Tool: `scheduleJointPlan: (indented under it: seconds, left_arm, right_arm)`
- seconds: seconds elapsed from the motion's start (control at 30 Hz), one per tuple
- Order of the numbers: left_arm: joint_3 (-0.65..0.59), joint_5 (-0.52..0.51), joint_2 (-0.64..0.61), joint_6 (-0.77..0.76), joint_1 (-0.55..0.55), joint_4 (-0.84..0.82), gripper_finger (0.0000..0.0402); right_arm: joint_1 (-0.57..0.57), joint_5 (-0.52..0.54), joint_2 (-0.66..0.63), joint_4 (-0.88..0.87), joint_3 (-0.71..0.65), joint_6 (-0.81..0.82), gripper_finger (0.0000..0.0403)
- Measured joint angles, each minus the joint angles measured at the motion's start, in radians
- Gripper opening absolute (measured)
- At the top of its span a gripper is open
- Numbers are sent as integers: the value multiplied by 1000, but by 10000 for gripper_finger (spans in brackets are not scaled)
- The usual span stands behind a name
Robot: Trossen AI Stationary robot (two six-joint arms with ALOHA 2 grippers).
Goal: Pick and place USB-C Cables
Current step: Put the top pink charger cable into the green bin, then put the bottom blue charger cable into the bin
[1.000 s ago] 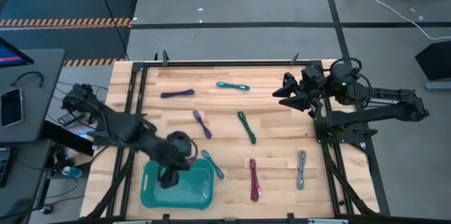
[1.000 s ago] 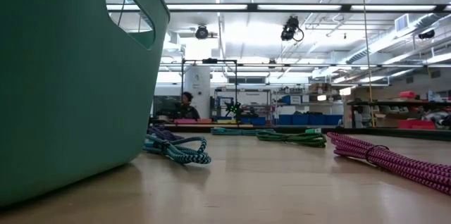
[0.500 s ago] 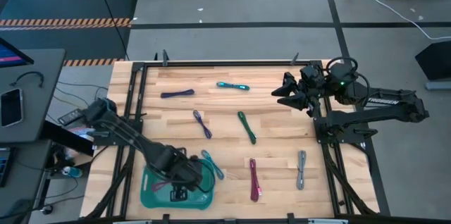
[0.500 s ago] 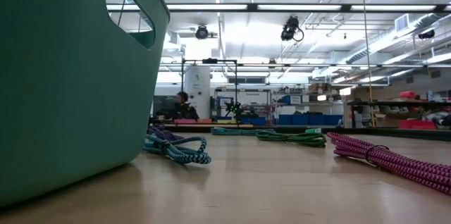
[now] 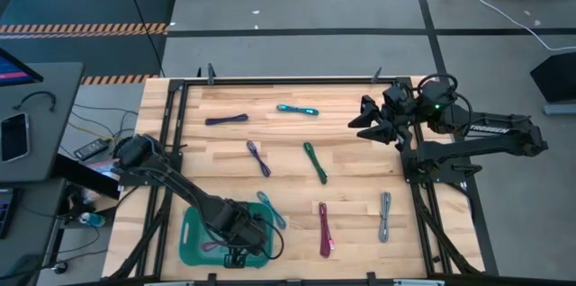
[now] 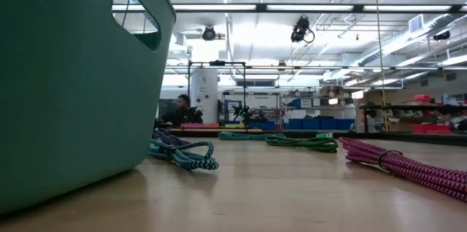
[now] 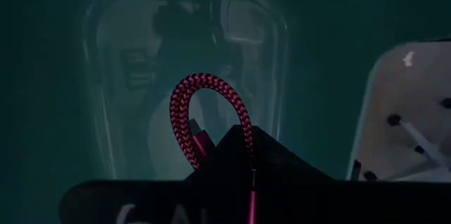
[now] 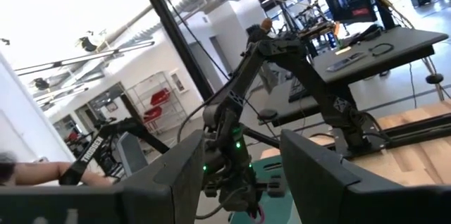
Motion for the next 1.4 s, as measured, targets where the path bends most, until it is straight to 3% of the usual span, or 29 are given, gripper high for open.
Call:
scheduleJointPlan:
  seconds: [0.4,0.6,0.97,1.23,1.4]
  left_arm:
    - [-5,-10,52,42,12,23,12]
    - [-83,-10,58,18,13,163,12]
    - [-130,-14,58,9,15,187,14]
    - [-130,1,51,-8,22,183,112]
    - [-70,161,22,-26,87,34,153]
  right_arm:
    - [2,-25,-2,3,-1,0,190]
    - [2,-28,-4,1,-1,0,190]
    - [2,-32,-4,2,-1,0,190]
    - [2,-32,-4,2,-1,0,190]
    - [1,-31,-3,3,-1,2,190]
